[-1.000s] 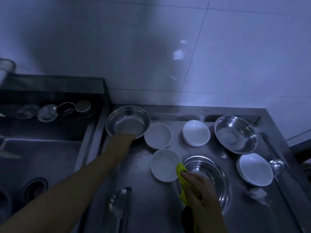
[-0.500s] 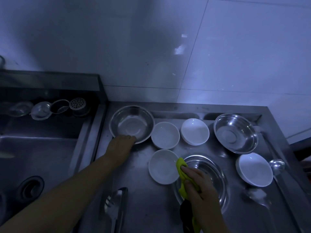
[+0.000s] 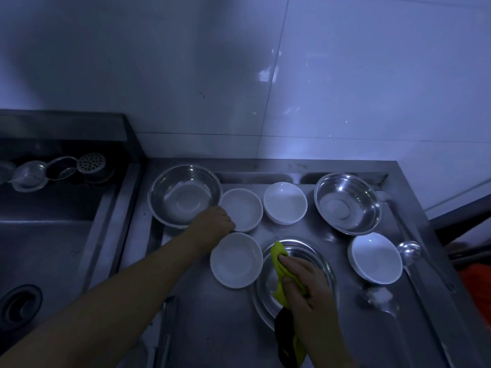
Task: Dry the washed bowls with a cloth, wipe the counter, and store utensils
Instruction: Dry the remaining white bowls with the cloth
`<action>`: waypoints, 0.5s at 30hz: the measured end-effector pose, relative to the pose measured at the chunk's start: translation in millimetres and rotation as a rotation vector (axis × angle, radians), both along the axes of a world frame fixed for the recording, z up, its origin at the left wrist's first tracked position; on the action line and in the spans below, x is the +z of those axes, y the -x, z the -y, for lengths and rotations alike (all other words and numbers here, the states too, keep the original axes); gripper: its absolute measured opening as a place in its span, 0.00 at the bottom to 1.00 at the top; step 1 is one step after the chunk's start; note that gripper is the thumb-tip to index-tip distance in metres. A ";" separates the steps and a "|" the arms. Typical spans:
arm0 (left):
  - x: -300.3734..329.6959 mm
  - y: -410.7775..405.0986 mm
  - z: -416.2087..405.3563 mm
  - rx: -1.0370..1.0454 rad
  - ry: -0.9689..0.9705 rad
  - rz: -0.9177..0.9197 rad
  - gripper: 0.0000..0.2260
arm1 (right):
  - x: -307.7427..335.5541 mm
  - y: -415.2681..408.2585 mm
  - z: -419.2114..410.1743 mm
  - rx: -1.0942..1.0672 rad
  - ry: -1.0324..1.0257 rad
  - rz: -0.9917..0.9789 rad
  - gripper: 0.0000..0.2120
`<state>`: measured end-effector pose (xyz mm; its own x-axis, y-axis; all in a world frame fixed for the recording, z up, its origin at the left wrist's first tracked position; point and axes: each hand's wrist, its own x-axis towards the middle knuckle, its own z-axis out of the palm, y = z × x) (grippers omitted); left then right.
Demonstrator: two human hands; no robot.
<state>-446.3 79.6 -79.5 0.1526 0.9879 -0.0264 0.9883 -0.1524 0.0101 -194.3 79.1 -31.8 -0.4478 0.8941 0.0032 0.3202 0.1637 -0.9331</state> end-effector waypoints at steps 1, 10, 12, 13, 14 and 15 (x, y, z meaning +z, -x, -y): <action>-0.3 -1.3 -0.2 0.019 0.004 0.024 0.12 | 0.8 -2.3 -0.9 -0.004 0.011 0.002 0.24; 18.2 -15.2 7.6 0.167 -0.115 0.253 0.08 | 4.9 -12.0 -0.8 -0.014 0.002 -0.002 0.23; 24.5 -18.1 12.6 0.181 -0.157 0.306 0.06 | 10.0 -9.8 1.4 -0.006 -0.021 -0.006 0.24; 29.1 -20.4 16.2 0.184 -0.170 0.321 0.05 | 12.9 -8.8 2.0 0.002 -0.043 -0.007 0.24; 34.5 -22.8 20.8 0.173 -0.183 0.330 0.06 | 16.9 -7.7 2.4 0.010 -0.073 -0.011 0.24; 40.1 -25.2 26.9 0.149 -0.199 0.338 0.07 | 22.2 -6.3 2.2 0.019 -0.112 -0.020 0.23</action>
<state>-421.1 52.8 -39.3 -0.0245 0.9807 0.1940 0.9457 -0.0402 0.3225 -188.0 76.8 -9.6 -0.4638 0.8790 0.1112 0.2979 0.2729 -0.9148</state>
